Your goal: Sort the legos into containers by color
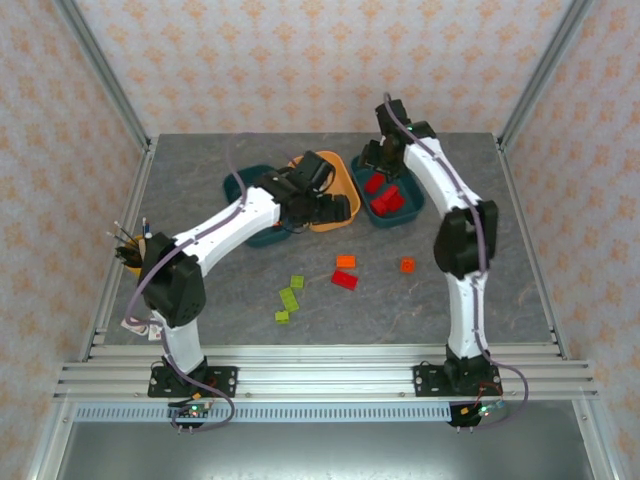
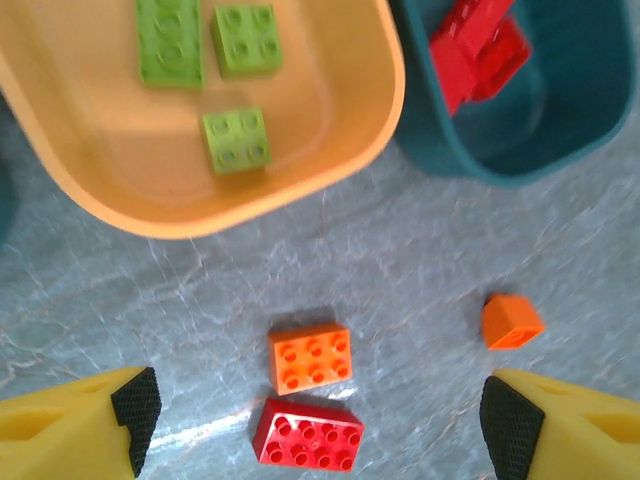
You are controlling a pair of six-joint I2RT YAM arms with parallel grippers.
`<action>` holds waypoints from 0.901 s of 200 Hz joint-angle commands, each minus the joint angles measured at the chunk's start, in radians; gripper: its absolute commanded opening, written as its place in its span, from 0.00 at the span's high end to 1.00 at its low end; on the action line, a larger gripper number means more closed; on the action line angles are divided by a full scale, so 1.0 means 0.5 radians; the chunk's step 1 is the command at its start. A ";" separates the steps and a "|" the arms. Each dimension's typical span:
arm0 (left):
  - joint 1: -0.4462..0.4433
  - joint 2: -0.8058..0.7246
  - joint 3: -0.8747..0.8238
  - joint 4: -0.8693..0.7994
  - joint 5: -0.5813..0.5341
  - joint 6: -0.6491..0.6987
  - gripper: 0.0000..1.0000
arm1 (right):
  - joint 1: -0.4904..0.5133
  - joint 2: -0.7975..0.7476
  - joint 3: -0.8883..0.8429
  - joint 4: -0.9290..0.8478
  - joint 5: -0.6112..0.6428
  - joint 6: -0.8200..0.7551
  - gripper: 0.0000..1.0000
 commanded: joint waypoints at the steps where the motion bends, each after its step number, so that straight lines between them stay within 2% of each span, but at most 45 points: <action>1: -0.086 0.100 0.055 -0.171 -0.128 0.015 0.13 | 0.041 -0.597 -0.509 0.215 0.169 0.141 0.41; 20: -0.153 0.237 0.109 -0.219 -0.190 -0.053 0.13 | 0.048 -1.100 -1.109 0.378 0.171 0.271 0.37; 41: -0.217 0.379 0.195 -0.287 -0.227 -0.127 0.11 | 0.068 -1.557 -1.587 0.420 0.051 0.339 0.26; 48: -0.239 0.428 0.233 -0.319 -0.242 -0.146 0.08 | 0.079 -1.701 -1.711 0.405 0.010 0.358 0.22; 62: -0.283 0.508 0.292 -0.359 -0.284 -0.169 0.06 | 0.095 -1.937 -1.903 0.337 -0.068 0.398 0.04; 67: -0.298 0.533 0.308 -0.367 -0.296 -0.178 0.06 | 0.097 -2.011 -1.962 0.313 -0.092 0.411 0.00; 89: -0.331 0.620 0.350 -0.406 -0.350 -0.256 0.06 | 0.097 -2.301 -2.146 0.226 -0.132 0.448 0.01; 108: -0.338 0.677 0.366 -0.419 -0.374 -0.306 0.07 | 0.098 -2.435 -2.219 0.176 -0.172 0.470 0.00; 180: -0.380 0.850 0.450 -0.412 -0.364 -0.361 0.22 | 0.098 -2.496 -2.265 0.160 -0.262 0.487 0.06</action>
